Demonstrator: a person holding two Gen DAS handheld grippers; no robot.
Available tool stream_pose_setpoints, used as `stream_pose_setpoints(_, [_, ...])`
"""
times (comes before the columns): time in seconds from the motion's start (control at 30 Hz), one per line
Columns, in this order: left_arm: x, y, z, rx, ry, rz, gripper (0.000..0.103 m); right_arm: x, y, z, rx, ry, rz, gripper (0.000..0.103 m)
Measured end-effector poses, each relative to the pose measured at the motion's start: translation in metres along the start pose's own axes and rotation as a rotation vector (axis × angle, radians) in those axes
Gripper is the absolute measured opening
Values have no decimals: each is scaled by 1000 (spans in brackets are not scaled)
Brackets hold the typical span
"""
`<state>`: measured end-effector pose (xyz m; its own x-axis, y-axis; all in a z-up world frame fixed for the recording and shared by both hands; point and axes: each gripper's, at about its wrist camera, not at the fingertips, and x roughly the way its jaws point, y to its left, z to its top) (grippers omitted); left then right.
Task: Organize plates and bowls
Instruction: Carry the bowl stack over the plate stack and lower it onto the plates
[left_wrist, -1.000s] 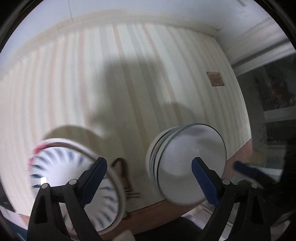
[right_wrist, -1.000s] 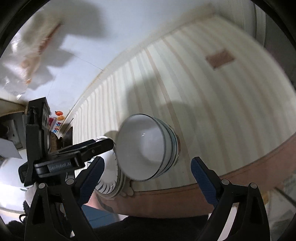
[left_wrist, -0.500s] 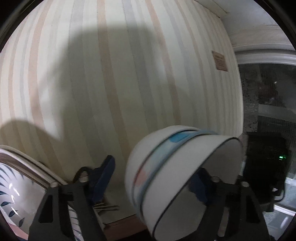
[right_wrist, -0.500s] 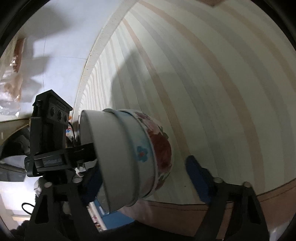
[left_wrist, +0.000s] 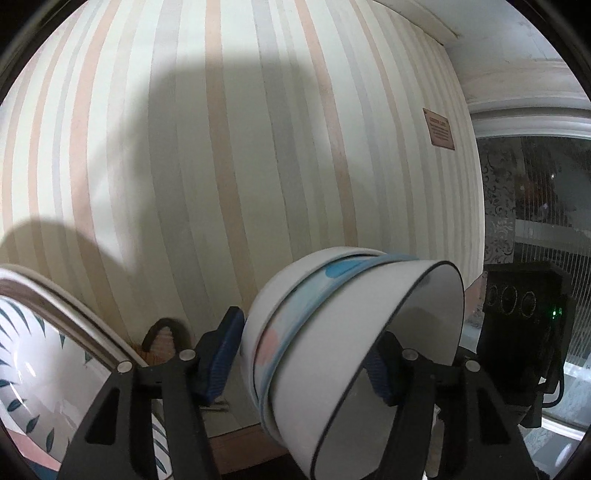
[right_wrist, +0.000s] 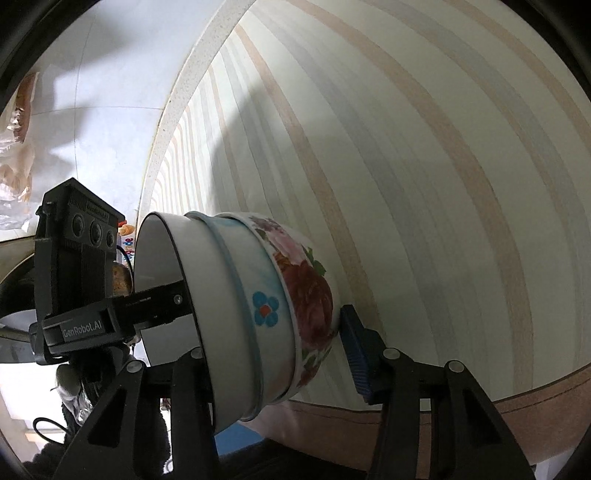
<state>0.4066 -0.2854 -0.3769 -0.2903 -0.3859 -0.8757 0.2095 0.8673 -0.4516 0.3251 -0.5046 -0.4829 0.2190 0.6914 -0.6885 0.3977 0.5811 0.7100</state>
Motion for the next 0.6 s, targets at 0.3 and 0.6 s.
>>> stream_pose_setpoints(0.3, [-22,0,-2,-16,-46,1,58,-6,23,5,-40,20,4,50])
stream_pose_setpoints(0.6, [-74,26,-14,-42,-123,0,58,0,78,7,-122,35,5,50])
